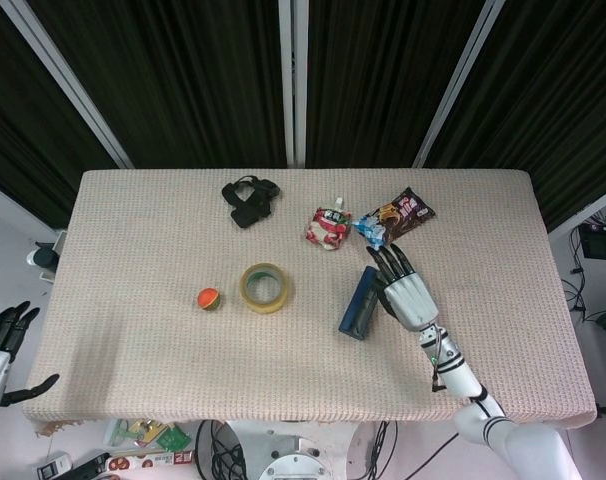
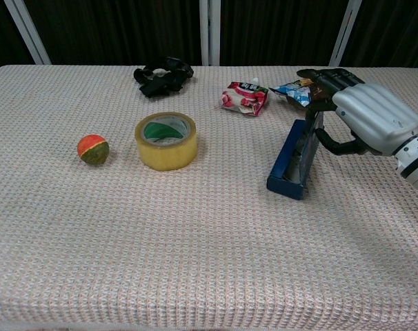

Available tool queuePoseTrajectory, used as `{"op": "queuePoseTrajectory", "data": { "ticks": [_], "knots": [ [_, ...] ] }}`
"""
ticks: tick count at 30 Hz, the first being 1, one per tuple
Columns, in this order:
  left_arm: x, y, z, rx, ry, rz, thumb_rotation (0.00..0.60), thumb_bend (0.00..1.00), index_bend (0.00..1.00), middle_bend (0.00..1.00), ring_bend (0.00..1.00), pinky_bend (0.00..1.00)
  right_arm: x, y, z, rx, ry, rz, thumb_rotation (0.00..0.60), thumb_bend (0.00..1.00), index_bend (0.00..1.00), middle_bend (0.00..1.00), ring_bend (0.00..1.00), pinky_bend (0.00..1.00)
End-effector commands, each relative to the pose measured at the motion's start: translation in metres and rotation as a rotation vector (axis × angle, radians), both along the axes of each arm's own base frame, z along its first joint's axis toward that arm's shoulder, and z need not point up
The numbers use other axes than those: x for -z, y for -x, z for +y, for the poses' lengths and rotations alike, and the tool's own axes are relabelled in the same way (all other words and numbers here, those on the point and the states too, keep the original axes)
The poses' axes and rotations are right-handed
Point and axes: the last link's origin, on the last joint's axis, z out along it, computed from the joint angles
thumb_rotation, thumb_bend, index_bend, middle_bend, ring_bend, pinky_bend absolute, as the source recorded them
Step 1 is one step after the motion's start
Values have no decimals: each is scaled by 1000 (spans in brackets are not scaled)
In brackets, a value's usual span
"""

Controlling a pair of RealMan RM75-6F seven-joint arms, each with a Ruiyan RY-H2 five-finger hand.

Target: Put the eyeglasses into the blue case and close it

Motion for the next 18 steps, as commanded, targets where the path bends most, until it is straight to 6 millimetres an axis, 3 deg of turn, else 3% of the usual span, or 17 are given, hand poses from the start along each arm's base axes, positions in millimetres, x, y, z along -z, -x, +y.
{"op": "queuePoseTrajectory", "data": {
  "ticks": [1,12,18],
  "knots": [
    [-1,1,-1,-2,-2,0,472,127,37,32,57,193,1,-7,-1,-22,5,-30,600,301,0,0,0,0],
    [-3,2,-3,-6,-7,-1,473,127,36,32,57,194,-4,-18,-6,-57,43,-73,600,202,0,0,0,0],
    [-5,-1,-2,6,-20,0,470,127,36,32,57,194,-51,-2,-2,-87,169,-119,600,177,0,0,0,0]
  ]
}}
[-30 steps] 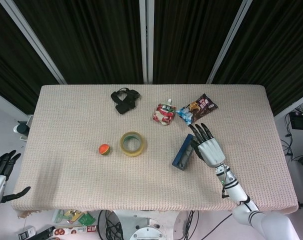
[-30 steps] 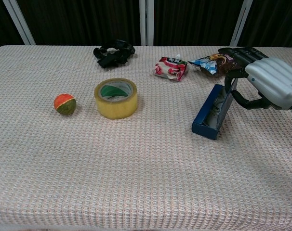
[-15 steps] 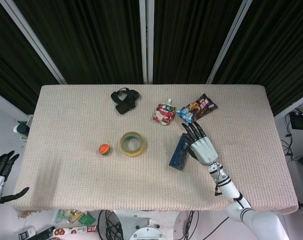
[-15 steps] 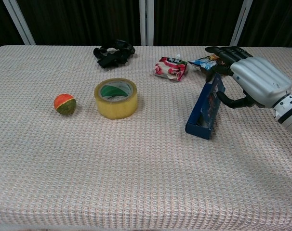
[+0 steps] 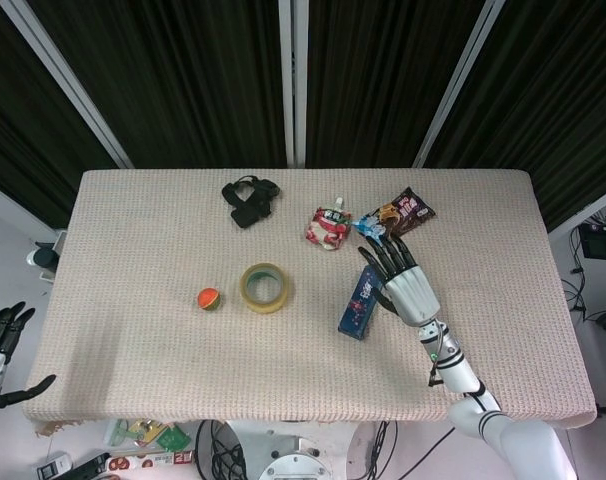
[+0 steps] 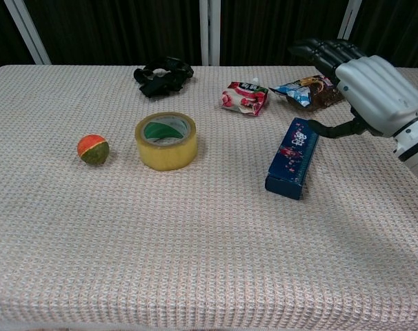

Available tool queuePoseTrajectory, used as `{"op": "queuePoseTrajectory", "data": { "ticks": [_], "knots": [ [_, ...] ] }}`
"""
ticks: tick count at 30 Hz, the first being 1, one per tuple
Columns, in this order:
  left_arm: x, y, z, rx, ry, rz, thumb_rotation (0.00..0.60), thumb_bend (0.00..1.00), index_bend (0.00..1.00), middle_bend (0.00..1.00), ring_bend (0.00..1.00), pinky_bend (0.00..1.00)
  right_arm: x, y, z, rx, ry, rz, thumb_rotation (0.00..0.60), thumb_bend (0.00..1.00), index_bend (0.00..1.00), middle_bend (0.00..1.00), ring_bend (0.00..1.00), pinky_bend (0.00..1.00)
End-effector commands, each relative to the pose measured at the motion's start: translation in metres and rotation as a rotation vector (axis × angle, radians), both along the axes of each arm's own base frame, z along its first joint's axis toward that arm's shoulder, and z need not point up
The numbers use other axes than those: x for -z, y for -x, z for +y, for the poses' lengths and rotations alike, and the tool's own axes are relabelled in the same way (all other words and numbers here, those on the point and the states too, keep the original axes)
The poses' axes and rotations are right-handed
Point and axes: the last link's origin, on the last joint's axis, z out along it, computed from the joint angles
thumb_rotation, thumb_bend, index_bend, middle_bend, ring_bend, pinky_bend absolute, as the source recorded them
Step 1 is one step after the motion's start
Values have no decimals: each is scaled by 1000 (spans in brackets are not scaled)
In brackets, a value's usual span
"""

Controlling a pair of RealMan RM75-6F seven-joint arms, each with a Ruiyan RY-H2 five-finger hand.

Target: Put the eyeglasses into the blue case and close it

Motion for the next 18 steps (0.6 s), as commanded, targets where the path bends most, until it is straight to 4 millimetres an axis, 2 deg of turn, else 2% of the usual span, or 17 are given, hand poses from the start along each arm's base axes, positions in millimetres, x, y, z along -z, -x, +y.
{"op": "queuePoseTrajectory", "data": {
  "ticks": [1,4,8,11,14,18],
  "knots": [
    [-1,-1,0,5,-5,1,471,126,36,32,57,194,-38,19,7,6,87,-17,600,176,0,0,0,0],
    [0,-5,1,17,-11,-1,474,127,36,32,57,194,-77,46,26,58,126,8,600,176,0,0,0,0],
    [0,-12,4,52,-31,-4,474,126,36,32,57,193,-136,80,72,229,151,67,600,176,0,0,0,0],
    [0,-16,4,70,-41,-7,476,127,37,32,57,193,-168,97,105,401,169,115,600,176,0,0,0,0],
    [-1,-18,4,78,-41,0,469,127,36,32,57,193,-186,108,126,532,176,109,600,176,0,0,0,0],
    [-2,-20,4,82,-34,8,470,127,36,32,57,193,-194,118,140,619,165,72,600,176,0,0,0,0]
  ]
}}
